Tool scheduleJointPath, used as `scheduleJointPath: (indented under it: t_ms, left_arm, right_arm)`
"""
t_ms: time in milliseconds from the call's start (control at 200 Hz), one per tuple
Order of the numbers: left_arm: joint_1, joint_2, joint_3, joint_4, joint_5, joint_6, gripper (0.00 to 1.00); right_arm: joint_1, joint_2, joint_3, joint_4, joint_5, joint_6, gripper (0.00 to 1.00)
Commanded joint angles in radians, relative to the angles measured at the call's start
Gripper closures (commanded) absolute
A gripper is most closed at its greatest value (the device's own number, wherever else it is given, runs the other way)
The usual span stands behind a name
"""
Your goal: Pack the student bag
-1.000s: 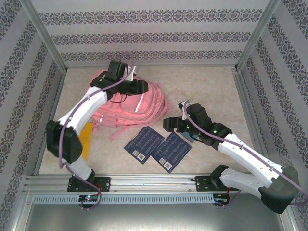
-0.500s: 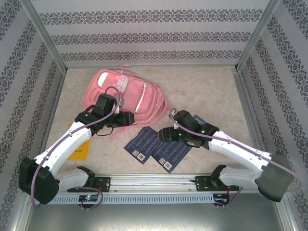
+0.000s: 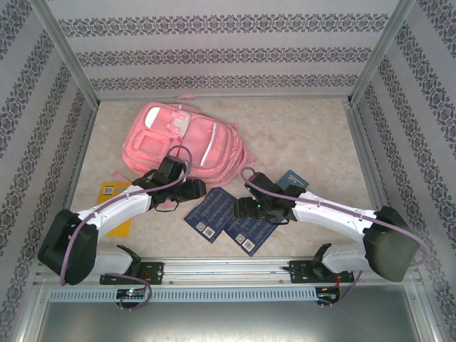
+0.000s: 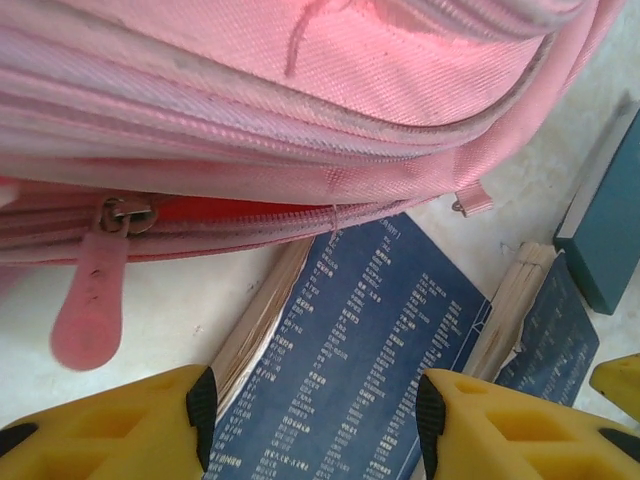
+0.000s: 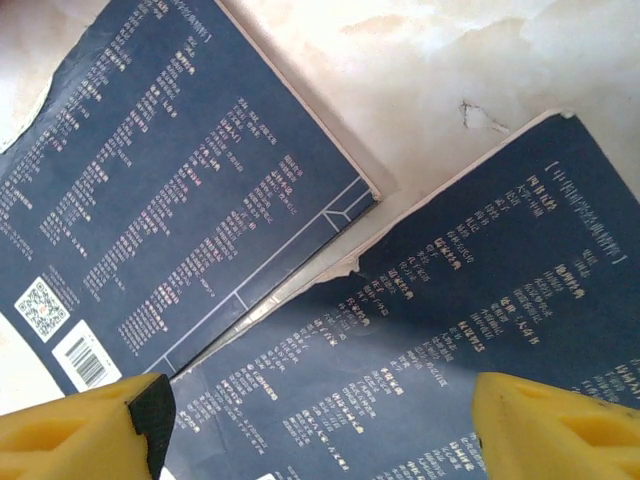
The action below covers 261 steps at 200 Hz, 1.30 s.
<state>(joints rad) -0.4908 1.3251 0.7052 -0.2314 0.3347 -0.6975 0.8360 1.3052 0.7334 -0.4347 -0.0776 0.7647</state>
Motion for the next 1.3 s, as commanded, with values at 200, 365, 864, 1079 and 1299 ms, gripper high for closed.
scheduleJointPath:
  t_ms: [200,365,864,1079,1299]
  left_arm:
    - [-0.1,-0.009,-0.031,0.034,-0.028,0.047,0.45]
    - [-0.184,0.003,0.046,-0.047,-0.04,0.119,0.46]
    - [-0.402,0.32,0.281,-0.04,0.063,0.208,0.52]
    - [-0.402,0.4,0.297,-0.005,0.093,0.21,0.56]
    - [-0.398,0.43,0.292,0.016,0.104,0.206,0.6]
  right_arm:
    - [0.023,-0.067,-0.072,-0.127,0.137,0.098,0.28]
    - [0.004,-0.208,-0.171,-0.178,0.165,0.183,0.29]
    - [-0.243,-0.563,-0.522,0.122,-0.145,0.339,0.34]
    - [-0.294,-0.532,-0.568,0.274,-0.248,0.353,0.35]
    - [-0.296,-0.44,-0.53,0.359,-0.318,0.331,0.35]
